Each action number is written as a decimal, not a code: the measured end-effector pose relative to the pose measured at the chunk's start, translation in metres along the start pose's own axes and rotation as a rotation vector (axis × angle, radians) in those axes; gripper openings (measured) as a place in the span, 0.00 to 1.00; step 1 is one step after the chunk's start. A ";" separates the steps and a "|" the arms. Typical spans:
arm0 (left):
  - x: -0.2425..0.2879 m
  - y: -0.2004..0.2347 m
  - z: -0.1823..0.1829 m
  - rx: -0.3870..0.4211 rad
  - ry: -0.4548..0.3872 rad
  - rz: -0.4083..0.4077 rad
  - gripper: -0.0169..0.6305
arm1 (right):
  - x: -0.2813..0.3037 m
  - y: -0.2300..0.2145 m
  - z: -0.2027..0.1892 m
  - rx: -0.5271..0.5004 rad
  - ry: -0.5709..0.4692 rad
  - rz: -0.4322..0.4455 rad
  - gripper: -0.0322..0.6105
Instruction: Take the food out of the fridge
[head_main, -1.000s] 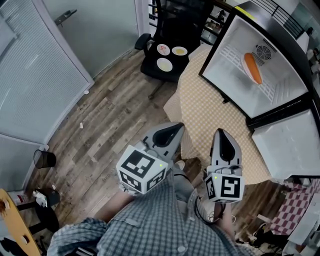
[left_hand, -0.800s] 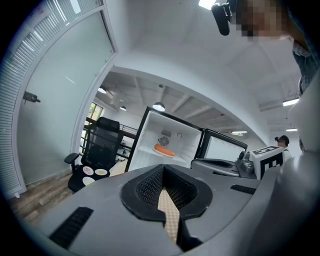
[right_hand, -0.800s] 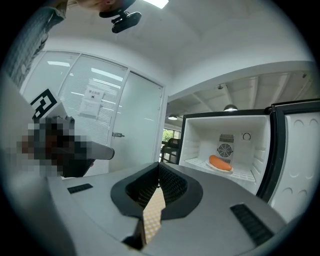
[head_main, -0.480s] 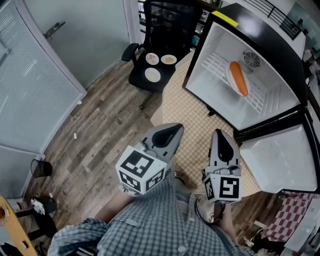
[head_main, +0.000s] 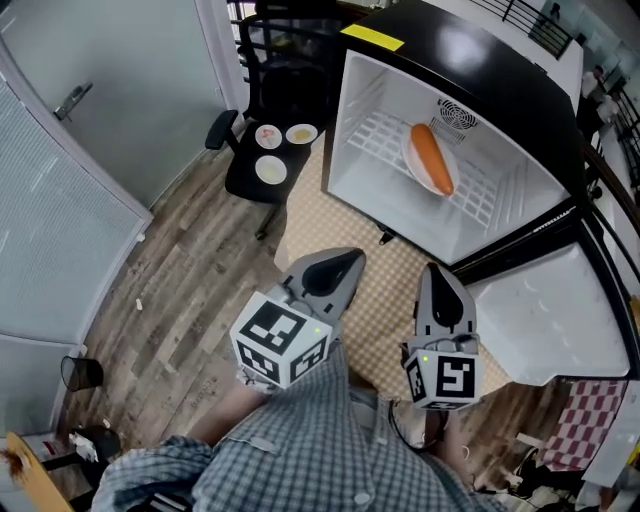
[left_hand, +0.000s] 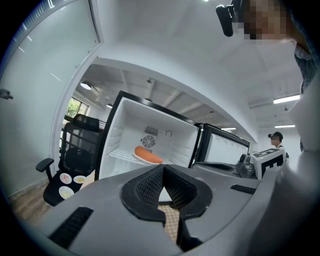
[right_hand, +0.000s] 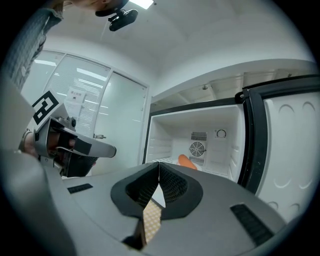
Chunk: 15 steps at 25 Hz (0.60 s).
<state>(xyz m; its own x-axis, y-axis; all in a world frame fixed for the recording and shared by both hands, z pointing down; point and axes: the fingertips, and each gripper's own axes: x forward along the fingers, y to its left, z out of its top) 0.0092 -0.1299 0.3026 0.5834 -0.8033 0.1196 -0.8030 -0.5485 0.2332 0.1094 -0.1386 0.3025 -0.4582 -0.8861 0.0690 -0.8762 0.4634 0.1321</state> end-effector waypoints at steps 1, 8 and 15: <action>0.005 -0.003 0.000 0.004 0.007 -0.009 0.04 | -0.001 -0.005 -0.003 0.006 0.006 -0.011 0.07; 0.030 -0.005 0.004 0.023 0.045 -0.060 0.04 | 0.005 -0.024 -0.013 0.048 0.040 -0.081 0.07; 0.059 0.007 0.009 0.030 0.087 -0.142 0.04 | 0.025 -0.040 -0.025 0.158 0.082 -0.156 0.07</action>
<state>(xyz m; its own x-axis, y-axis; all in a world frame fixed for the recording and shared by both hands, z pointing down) 0.0368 -0.1833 0.3026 0.6986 -0.6949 0.1704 -0.7142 -0.6627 0.2253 0.1369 -0.1796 0.3235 -0.3076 -0.9411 0.1407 -0.9509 0.3095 -0.0088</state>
